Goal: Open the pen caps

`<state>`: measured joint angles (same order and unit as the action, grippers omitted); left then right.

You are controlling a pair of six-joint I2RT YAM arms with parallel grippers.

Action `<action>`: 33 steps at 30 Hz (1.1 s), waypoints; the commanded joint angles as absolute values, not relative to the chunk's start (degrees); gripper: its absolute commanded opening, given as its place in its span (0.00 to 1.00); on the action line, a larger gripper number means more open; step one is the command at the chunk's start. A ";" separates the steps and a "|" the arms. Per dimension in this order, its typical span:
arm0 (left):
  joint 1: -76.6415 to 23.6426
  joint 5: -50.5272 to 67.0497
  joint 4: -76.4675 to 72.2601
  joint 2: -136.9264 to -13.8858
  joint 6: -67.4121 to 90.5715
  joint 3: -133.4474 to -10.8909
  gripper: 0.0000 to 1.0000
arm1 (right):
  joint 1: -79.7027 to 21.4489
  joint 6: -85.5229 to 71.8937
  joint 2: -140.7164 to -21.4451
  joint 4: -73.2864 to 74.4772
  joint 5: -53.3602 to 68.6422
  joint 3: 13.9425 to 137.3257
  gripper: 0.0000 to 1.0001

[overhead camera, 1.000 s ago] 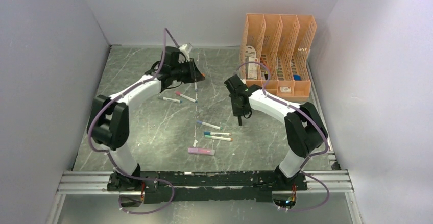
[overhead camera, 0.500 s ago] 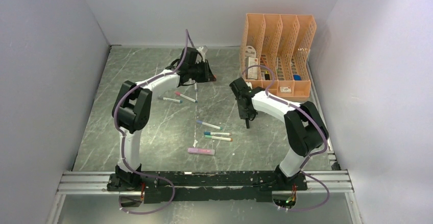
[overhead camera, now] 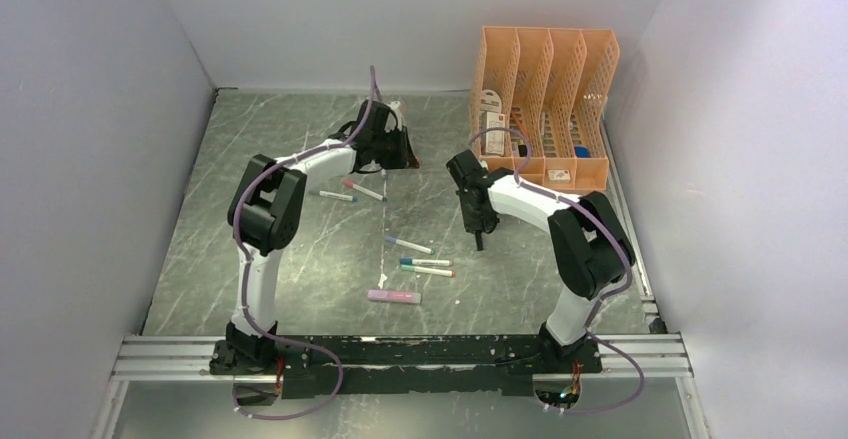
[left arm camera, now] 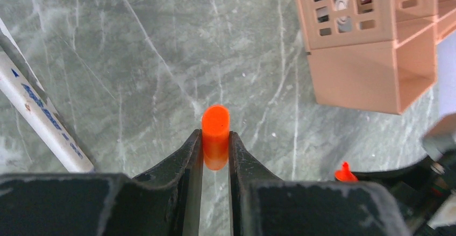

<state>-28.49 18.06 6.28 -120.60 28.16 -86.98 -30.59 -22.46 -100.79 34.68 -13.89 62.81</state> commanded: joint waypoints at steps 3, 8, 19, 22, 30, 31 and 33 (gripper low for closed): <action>-26.37 16.64 7.89 -125.84 25.62 -92.09 0.24 | -29.87 -23.61 -97.79 35.05 -13.80 59.12 0.07; -25.84 17.28 8.20 -127.61 23.65 -93.30 0.27 | -29.67 -24.21 -98.57 34.00 -13.10 58.69 0.15; -25.75 19.79 9.18 -129.08 22.38 -94.04 0.45 | -28.96 -24.01 -99.21 34.04 -12.32 59.79 0.39; -25.75 19.18 10.42 -128.36 22.36 -94.09 0.54 | -28.95 -23.91 -98.67 34.23 -12.01 59.84 0.41; -25.60 15.81 15.42 -123.19 22.20 -95.45 0.67 | -28.99 -22.97 -93.97 38.33 -13.33 63.78 0.50; -25.58 15.65 16.25 -122.15 22.28 -95.79 0.69 | -29.13 -22.79 -93.19 39.10 -13.55 64.58 0.53; -25.58 15.63 17.80 -119.57 22.54 -96.19 0.70 | -29.89 -22.06 -91.23 40.12 -13.50 66.22 0.59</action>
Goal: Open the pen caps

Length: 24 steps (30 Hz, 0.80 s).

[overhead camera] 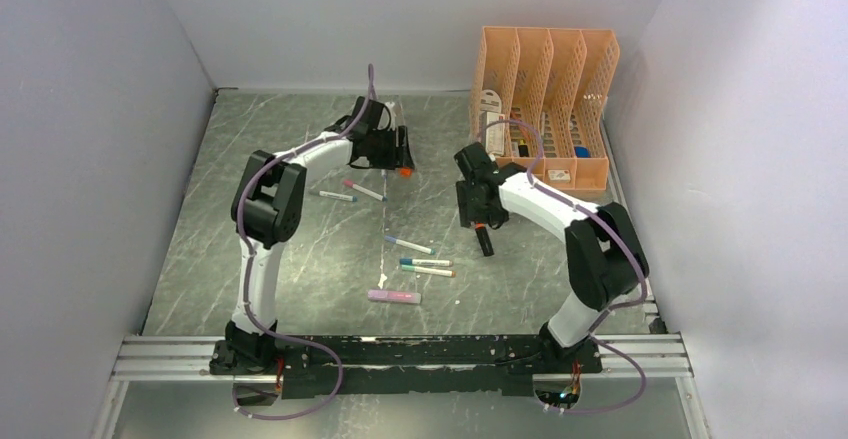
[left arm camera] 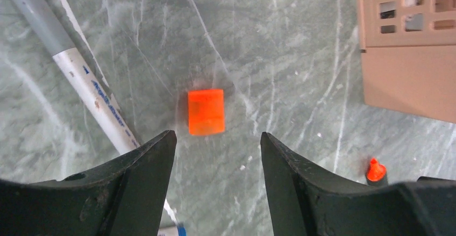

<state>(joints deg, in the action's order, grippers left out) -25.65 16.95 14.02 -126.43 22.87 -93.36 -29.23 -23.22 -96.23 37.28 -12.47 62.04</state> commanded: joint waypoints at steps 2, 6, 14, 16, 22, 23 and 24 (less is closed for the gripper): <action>-25.58 16.00 19.34 -116.06 22.96 -96.32 0.74 | -31.55 -20.89 -90.00 40.18 -12.51 67.17 0.62; -25.66 16.18 23.25 -109.30 23.21 -94.06 0.78 | -38.63 -17.11 -90.09 38.33 -10.92 67.75 0.62; -22.51 13.58 25.93 -90.60 23.27 -76.22 1.00 | -45.87 -12.20 -96.97 32.43 -6.25 68.57 0.56; -20.38 13.99 26.37 -86.33 23.37 -72.00 1.00 | -46.53 -11.16 -98.20 30.92 -4.87 69.14 0.56; -15.40 15.65 26.24 -75.45 24.88 -63.00 1.00 | -48.00 -8.51 -102.96 29.58 -3.54 72.09 0.56; -15.16 15.47 26.34 -74.55 25.18 -62.21 0.99 | -48.11 -8.23 -103.60 29.46 -3.34 72.38 0.56; -14.98 15.56 26.33 -73.70 25.36 -61.51 0.99 | -48.20 -7.99 -104.26 29.45 -2.96 72.61 0.56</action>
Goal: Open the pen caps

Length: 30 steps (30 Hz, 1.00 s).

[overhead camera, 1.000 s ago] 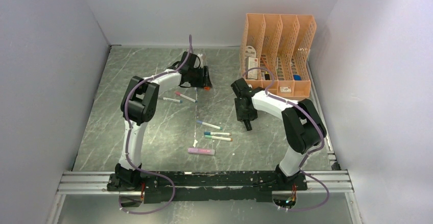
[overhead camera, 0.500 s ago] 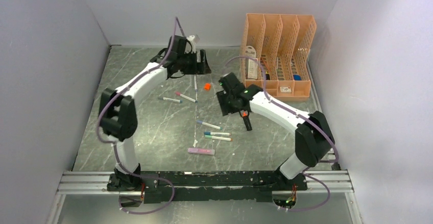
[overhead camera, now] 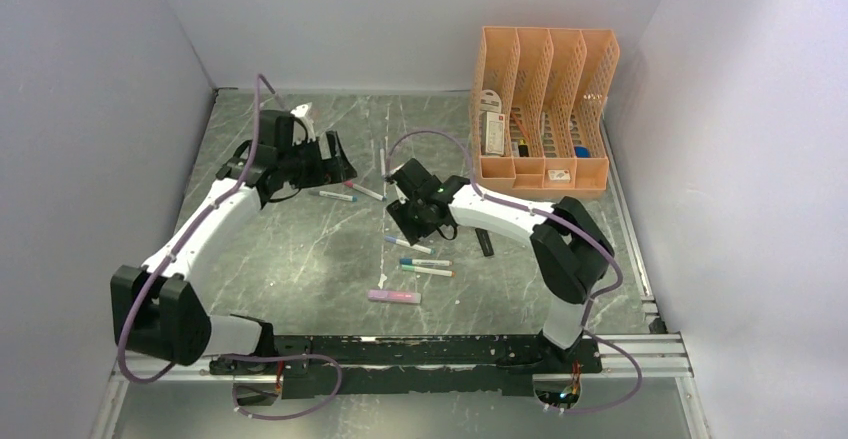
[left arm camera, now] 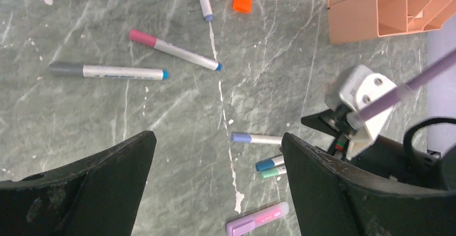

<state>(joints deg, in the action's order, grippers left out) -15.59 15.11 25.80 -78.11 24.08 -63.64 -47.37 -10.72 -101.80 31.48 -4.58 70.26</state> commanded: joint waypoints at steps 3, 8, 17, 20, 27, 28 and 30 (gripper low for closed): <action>-14.68 15.64 26.62 -72.18 25.57 -60.47 1.00 | -48.47 -7.51 -105.54 28.86 -1.98 72.79 0.56; -14.42 15.86 26.93 -71.55 25.40 -60.12 1.00 | -48.92 -7.28 -106.78 28.01 -0.83 71.82 0.55; -14.26 15.67 26.46 -71.67 25.88 -60.16 1.00 | -49.26 -7.65 -109.64 27.97 -4.61 70.24 0.50; -14.16 15.93 26.19 -71.89 26.18 -60.36 1.00 | -49.30 -7.66 -110.48 27.89 -6.12 69.67 0.44; -14.06 17.31 24.96 -72.95 26.95 -61.12 1.00 | -49.35 -7.43 -111.14 26.31 -7.63 67.85 0.26; -14.02 17.52 24.58 -73.21 27.09 -61.17 1.00 | -49.24 -7.35 -111.08 25.90 -7.51 67.77 0.24; -14.05 18.26 23.84 -73.69 27.51 -61.37 1.00 | -48.95 -7.34 -110.84 25.35 -7.19 67.82 0.21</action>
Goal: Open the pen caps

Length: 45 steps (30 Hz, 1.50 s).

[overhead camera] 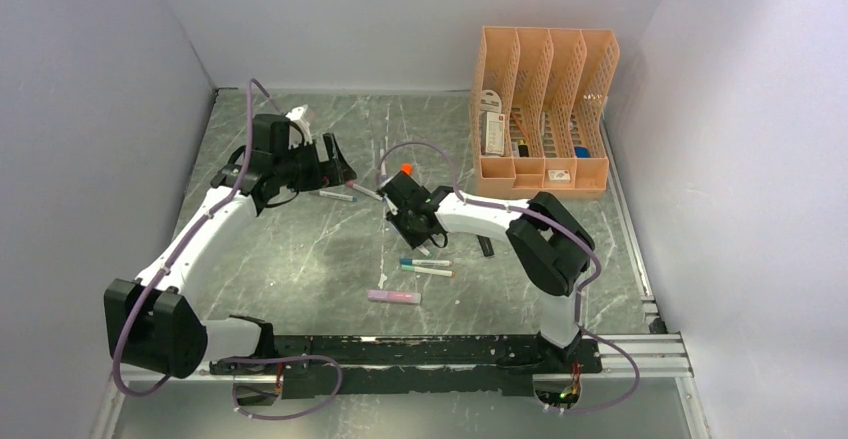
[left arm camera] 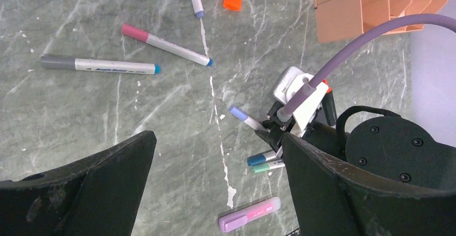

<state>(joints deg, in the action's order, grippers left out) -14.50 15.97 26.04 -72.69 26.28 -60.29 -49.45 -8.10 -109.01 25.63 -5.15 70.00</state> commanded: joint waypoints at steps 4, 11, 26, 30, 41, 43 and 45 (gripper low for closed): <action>-14.06 20.35 21.46 -74.43 29.05 -61.67 1.00 | -47.10 -8.17 -108.41 24.02 -5.14 68.17 0.17; -14.06 25.93 14.12 -75.97 33.57 -61.08 0.99 | -39.17 -11.36 -98.20 21.05 4.04 66.57 0.13; -21.54 33.84 -19.34 -80.79 53.36 -49.85 1.00 | -32.78 -23.95 -86.83 11.98 26.79 60.91 0.13; -23.45 32.91 -20.63 -83.25 53.71 -50.26 0.98 | -32.78 -25.48 -85.94 10.60 28.28 60.39 0.13; -25.25 31.54 -22.07 -86.04 53.93 -50.06 0.92 | -32.34 -27.75 -83.71 9.22 28.20 60.46 0.13; -25.67 31.67 -23.22 -86.57 54.31 -49.97 0.88 | -32.37 -27.98 -83.92 8.97 28.24 60.51 0.13; -25.96 31.84 -24.18 -87.10 54.80 -49.94 0.80 | -32.36 -28.13 -84.07 8.48 28.30 60.31 0.12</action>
